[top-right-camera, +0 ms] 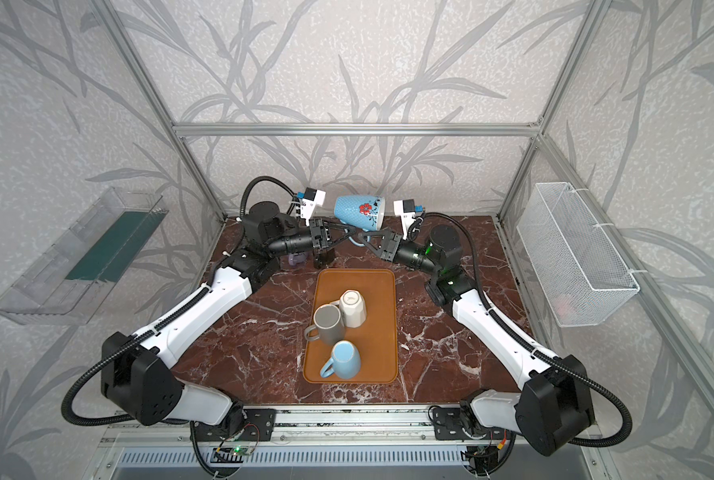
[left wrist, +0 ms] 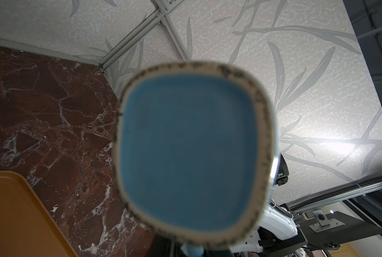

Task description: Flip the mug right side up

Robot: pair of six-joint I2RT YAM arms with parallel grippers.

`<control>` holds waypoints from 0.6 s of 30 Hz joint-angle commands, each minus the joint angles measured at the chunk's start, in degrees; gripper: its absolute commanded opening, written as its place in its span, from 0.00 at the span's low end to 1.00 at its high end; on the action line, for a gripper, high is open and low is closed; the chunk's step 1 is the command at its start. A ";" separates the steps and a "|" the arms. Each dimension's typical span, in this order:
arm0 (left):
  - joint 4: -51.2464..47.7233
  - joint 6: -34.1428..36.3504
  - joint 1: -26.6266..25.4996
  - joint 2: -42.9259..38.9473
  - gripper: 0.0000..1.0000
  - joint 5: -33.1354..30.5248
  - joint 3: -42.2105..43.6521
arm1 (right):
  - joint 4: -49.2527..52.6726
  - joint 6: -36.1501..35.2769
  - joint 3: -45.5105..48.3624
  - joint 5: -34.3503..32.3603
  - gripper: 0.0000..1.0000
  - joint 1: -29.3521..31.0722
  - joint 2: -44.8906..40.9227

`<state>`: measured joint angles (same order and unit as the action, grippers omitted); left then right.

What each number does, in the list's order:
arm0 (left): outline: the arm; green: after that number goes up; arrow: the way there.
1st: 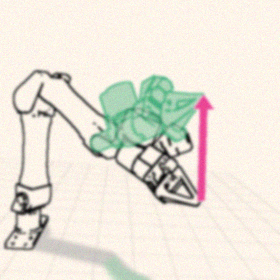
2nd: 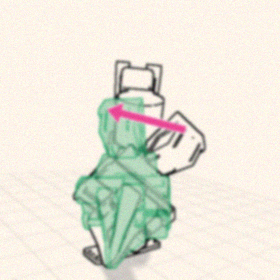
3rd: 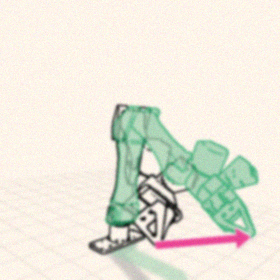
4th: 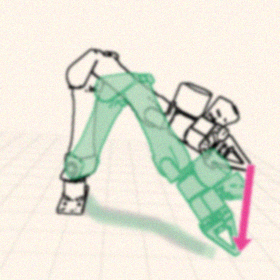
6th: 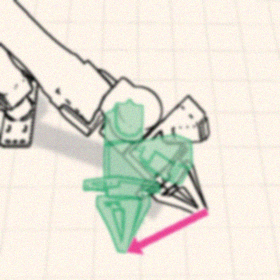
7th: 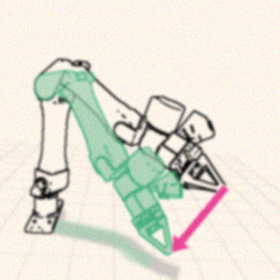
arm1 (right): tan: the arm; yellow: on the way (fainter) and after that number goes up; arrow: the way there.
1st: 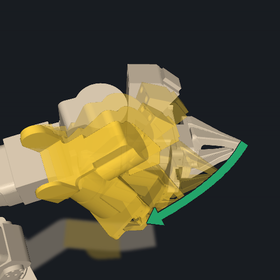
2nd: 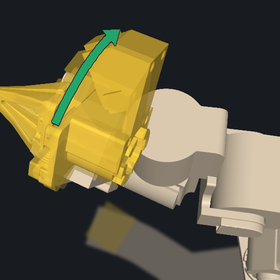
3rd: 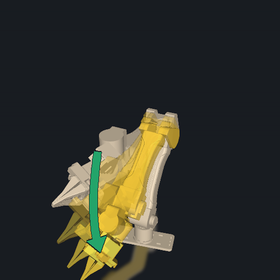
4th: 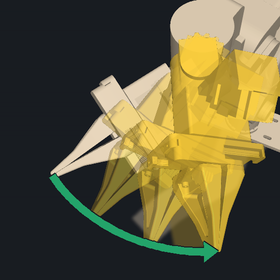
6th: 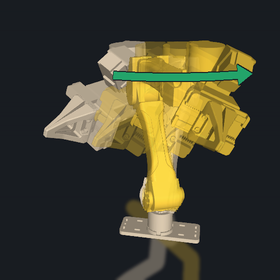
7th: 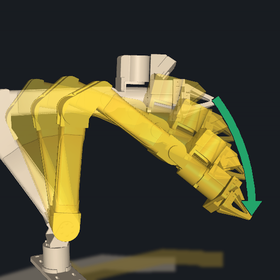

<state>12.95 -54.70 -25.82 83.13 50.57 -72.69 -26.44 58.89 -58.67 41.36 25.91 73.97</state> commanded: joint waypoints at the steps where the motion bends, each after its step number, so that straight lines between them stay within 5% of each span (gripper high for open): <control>1: 5.18 5.82 -0.74 -2.06 0.00 -5.60 2.30 | -1.51 2.82 -3.26 0.39 0.11 1.16 -3.65; 18: 9.91 4.97 -4.39 -4.39 0.00 -14.67 7.65 | -13.31 12.35 2.78 -8.12 0.18 1.74 -3.40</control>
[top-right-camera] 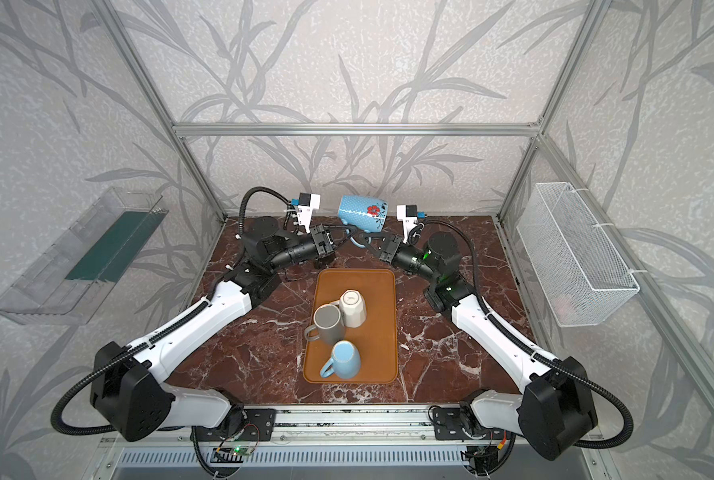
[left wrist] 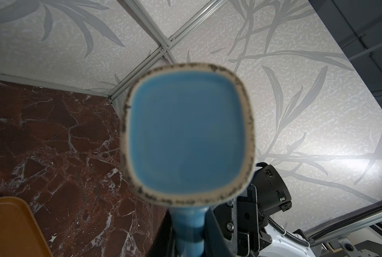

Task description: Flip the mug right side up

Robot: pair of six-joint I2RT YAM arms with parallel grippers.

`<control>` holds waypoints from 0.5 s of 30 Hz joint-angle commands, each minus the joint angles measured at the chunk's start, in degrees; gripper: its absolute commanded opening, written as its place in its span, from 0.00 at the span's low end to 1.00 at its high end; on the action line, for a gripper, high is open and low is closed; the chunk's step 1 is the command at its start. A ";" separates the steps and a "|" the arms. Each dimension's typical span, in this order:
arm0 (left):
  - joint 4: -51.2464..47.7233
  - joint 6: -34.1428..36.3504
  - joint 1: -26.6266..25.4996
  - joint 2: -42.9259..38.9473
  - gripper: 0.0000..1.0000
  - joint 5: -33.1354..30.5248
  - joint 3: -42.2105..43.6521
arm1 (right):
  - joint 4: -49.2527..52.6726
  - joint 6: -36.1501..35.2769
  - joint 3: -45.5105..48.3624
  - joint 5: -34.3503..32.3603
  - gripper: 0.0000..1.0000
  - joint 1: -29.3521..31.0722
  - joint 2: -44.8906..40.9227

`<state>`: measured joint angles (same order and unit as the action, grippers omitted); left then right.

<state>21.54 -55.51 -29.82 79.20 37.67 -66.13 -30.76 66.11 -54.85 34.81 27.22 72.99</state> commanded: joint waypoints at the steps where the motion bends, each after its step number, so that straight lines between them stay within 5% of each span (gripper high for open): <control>1: 0.94 5.99 -0.59 -0.45 0.00 -1.89 1.14 | -9.75 5.49 -0.88 -1.95 0.18 0.42 -2.32; 15: -2.13 8.40 -2.25 -0.72 0.00 -2.70 1.22 | -16.75 8.51 0.88 -5.14 0.21 0.41 -2.20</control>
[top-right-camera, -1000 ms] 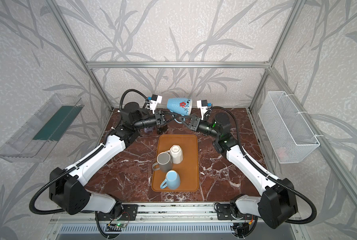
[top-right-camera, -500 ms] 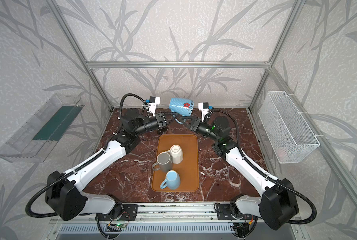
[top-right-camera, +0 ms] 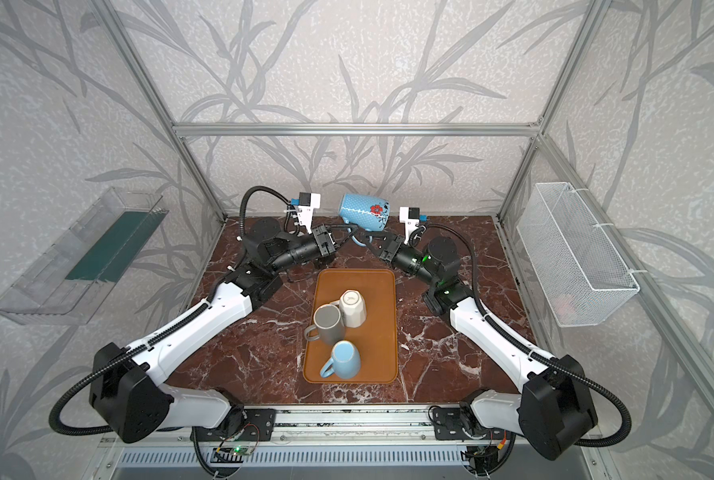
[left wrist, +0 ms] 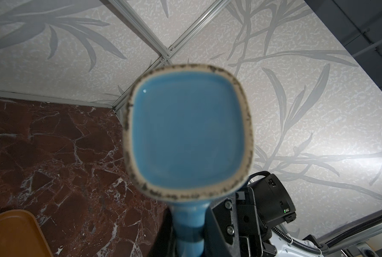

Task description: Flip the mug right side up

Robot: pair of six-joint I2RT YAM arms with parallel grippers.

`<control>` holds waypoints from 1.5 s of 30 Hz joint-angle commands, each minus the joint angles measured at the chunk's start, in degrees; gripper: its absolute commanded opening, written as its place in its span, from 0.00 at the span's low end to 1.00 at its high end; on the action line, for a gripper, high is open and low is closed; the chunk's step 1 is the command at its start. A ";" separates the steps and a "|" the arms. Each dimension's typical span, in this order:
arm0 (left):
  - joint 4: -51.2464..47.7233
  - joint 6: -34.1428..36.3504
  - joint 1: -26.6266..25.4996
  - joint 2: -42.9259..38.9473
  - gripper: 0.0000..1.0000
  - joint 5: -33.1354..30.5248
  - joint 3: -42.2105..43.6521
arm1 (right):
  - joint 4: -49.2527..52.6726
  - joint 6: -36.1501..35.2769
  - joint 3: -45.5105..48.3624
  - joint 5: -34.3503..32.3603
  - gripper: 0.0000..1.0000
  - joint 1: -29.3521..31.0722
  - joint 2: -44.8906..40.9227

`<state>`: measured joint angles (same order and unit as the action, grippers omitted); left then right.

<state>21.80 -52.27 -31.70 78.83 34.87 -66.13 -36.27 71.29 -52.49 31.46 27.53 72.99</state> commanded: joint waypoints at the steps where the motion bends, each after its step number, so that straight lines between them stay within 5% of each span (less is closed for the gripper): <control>1: -2.47 5.21 -0.37 -0.34 0.00 -0.08 1.24 | -11.56 3.50 -1.55 -1.67 0.21 0.15 -2.15; 9: -1.37 4.14 -0.47 0.53 0.00 0.67 1.27 | -16.67 5.53 -1.04 -1.32 0.22 0.16 -1.24; 13: -1.40 4.15 -0.52 0.89 0.00 0.92 1.18 | -18.35 6.17 -1.35 -0.80 0.00 0.12 -0.57; 18: -4.36 5.79 -0.52 0.59 0.00 0.62 0.45 | -15.06 3.64 -1.37 -0.69 0.00 0.10 -2.02; 26: -9.06 7.27 -0.15 0.62 0.31 -0.25 -0.48 | -8.91 -0.97 -0.65 -0.79 0.00 0.16 -4.79; 45: -20.86 13.02 2.47 1.50 0.34 -1.11 -0.67 | -3.74 -3.51 4.63 -1.41 0.00 -0.90 -5.25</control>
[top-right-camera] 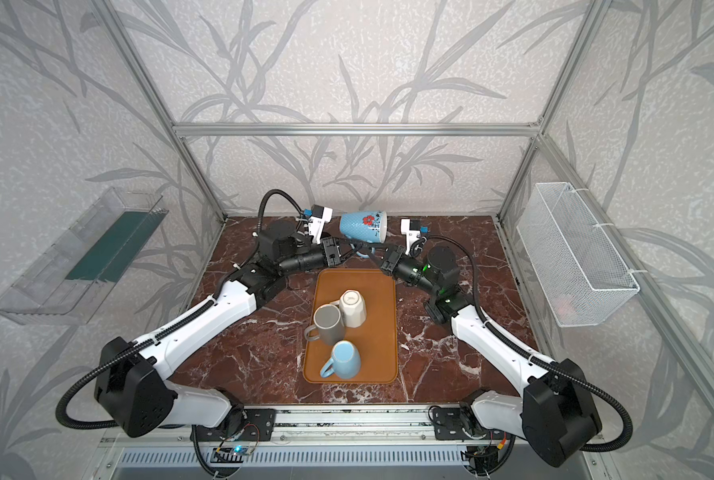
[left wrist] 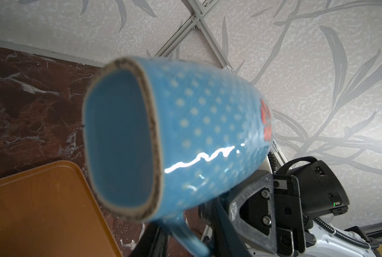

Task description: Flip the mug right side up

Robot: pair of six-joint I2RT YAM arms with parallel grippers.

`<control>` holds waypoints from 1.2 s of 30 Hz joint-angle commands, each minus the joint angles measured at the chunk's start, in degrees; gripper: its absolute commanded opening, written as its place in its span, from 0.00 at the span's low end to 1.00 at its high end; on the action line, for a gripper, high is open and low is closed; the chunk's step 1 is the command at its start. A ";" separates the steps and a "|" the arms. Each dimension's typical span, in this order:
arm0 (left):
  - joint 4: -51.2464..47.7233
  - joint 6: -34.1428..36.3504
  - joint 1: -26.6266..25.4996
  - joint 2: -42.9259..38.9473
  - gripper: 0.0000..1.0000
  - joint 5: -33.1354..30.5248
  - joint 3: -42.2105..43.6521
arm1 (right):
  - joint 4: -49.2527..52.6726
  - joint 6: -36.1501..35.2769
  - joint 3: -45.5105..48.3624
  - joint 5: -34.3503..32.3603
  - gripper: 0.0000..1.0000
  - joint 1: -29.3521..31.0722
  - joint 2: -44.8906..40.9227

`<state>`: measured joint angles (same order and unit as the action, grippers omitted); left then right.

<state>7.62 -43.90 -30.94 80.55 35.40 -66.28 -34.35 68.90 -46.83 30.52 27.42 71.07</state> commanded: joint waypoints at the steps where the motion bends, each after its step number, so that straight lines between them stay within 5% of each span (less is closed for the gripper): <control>1: -8.39 5.46 2.23 -0.47 0.34 -1.96 -0.60 | -5.64 -1.30 -0.91 -0.40 0.00 -0.94 -3.09; 20: -18.99 10.06 9.07 -5.62 0.34 -4.29 1.95 | -1.37 -7.81 -5.02 -0.69 0.00 -2.46 5.77; 36: -42.61 19.74 10.50 -15.97 0.34 -23.83 -1.48 | 19.22 -25.08 -18.56 -6.60 0.00 -0.23 17.09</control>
<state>-29.08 -26.94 -20.82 66.22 16.23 -65.98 -15.92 48.93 -61.89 26.15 26.15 87.53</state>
